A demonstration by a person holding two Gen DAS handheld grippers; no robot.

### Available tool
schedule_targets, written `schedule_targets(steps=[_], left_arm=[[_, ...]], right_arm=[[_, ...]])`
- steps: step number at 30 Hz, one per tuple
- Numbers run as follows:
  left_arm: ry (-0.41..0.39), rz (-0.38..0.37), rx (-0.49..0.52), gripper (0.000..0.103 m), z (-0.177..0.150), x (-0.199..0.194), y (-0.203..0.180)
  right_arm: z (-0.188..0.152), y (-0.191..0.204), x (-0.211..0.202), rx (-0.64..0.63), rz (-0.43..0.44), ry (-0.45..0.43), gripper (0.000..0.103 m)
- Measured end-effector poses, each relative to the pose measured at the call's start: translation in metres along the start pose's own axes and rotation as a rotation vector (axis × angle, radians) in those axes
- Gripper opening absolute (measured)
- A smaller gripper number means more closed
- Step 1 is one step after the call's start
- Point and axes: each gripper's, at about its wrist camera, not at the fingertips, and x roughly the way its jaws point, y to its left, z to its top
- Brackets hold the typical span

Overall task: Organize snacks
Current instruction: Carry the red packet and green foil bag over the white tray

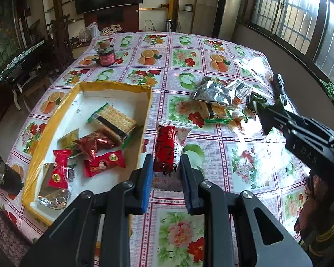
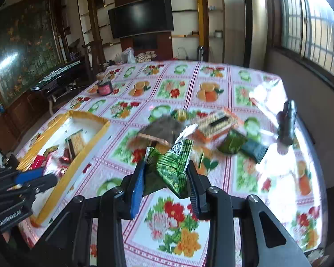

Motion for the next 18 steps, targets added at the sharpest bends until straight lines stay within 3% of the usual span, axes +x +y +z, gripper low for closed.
schedule_targets(steps=[2,3,11,18], left_arm=[[-0.009,0.014,-0.017,0.026,0.000,-0.006,0.010],[-0.012,0.018,-0.026,0.026,-0.001,-0.008,0.015],[-0.039,0.058,-0.086,0.026,-0.010,-0.023,0.053],[-0.030,0.081,-0.139,0.026,-0.017,-0.021,0.086]], right_arm=[[0.014,0.005,0.008,-0.023,-0.075,-0.020,0.036],[0.020,0.004,0.015,-0.007,-0.072,-0.011,0.036],[0.028,0.046,0.005,-0.055,0.028,-0.038,0.035],[0.031,0.083,0.013,-0.116,0.056,-0.026,0.035]])
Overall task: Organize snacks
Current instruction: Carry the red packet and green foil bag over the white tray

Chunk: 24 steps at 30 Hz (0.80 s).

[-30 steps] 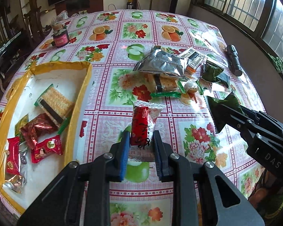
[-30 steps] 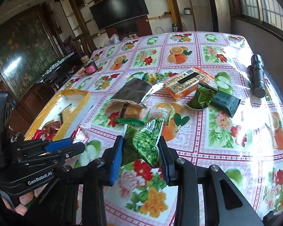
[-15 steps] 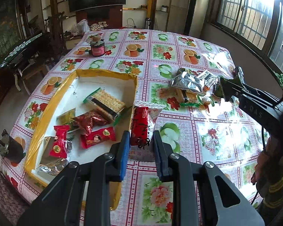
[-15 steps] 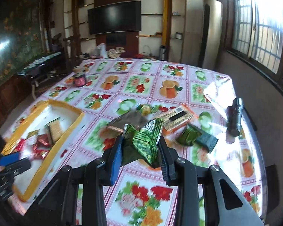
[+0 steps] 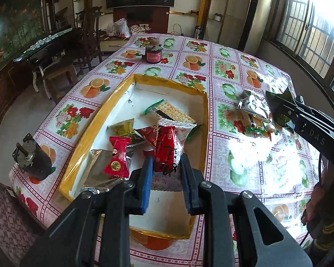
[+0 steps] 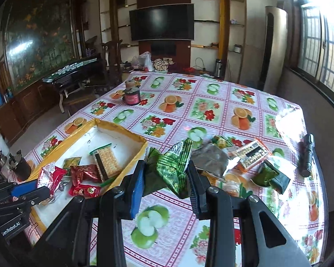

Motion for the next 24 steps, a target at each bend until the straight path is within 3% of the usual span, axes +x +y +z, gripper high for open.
schedule_targets(steps=[11,24], left_arm=[[-0.015,0.026,-0.041,0.026,0.000,-0.005,0.031],[0.020,0.041,-0.056,0.026,-0.001,0.010,0.049]], right_arm=[[0.013,0.039,0.016,-0.050,0.031,0.006,0.035],[0.018,0.071,0.043,-0.031,0.222,0.043,0.035]])
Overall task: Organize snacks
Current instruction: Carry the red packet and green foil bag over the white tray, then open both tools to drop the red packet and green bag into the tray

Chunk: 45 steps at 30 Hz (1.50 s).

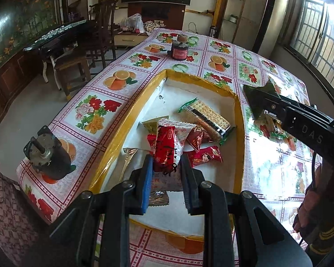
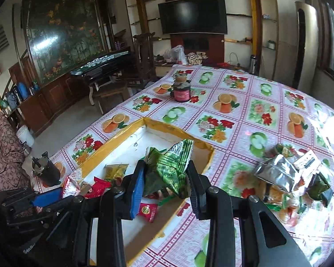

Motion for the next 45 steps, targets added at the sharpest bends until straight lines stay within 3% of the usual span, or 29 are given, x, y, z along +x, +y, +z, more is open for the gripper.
schedule_targets(steps=[11,29,32,36,45], left_arm=[[0.052,-0.048,0.040,0.026,-0.001,0.023,-0.022],[0.120,-0.027,0.041,0.027,0.000,0.053,-0.023],[0.116,-0.021,0.032,0.034,0.001,0.049,-0.022],[0.087,0.007,0.024,0.065,0.004,0.039,-0.021],[0.047,0.032,0.021,0.073,0.003,0.019,-0.028]], right_arm=[[-0.003,0.001,0.046,0.022,0.067,0.080,0.035],[-0.002,0.003,0.088,0.011,0.084,0.159,0.037],[-0.002,0.001,0.084,0.018,0.087,0.154,0.038],[-0.001,-0.005,0.065,0.034,0.090,0.124,0.043],[-0.011,-0.034,0.014,0.106,0.078,0.056,0.048]])
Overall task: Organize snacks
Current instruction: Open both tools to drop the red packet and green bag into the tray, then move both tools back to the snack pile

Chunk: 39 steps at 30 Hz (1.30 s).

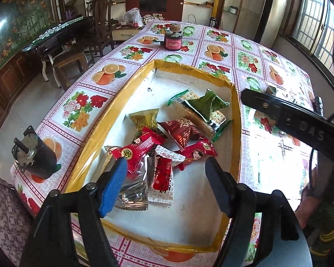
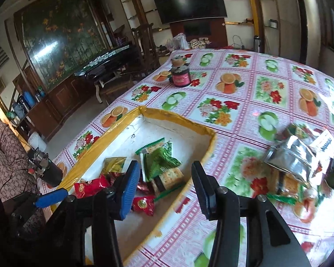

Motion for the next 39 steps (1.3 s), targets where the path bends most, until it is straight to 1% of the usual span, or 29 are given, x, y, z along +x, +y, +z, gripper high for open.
schedule_targets(steps=[4,8,14,21,30,35,39], left_arm=[[-0.009,-0.007,0.009,0.074,-0.002,-0.008,-0.008],[-0.022,-0.033,0.029,0.075,-0.004,-0.016,-0.024],[-0.036,-0.074,0.095,0.076,-0.006,-0.025,-0.061],[-0.036,-0.113,0.155,0.076,-0.005,-0.028,-0.101],[-0.016,-0.151,0.211,0.076,0.002,-0.017,-0.149],[-0.008,-0.135,0.243,0.076,0.008,-0.009,-0.170],[-0.020,-0.122,0.232,0.076,0.016,-0.007,-0.173]], right_arm=[[-0.011,-0.017,-0.026,0.024,-0.033,-0.026,0.048],[-0.024,-0.040,-0.048,0.059,-0.075,-0.041,0.049],[-0.046,-0.080,-0.075,0.122,-0.145,-0.048,0.049],[-0.065,-0.123,-0.103,0.199,-0.197,-0.067,0.050],[-0.085,-0.167,-0.126,0.284,-0.247,-0.077,0.051],[-0.088,-0.179,-0.129,0.310,-0.245,-0.081,0.051],[-0.088,-0.185,-0.129,0.316,-0.243,-0.081,0.051]])
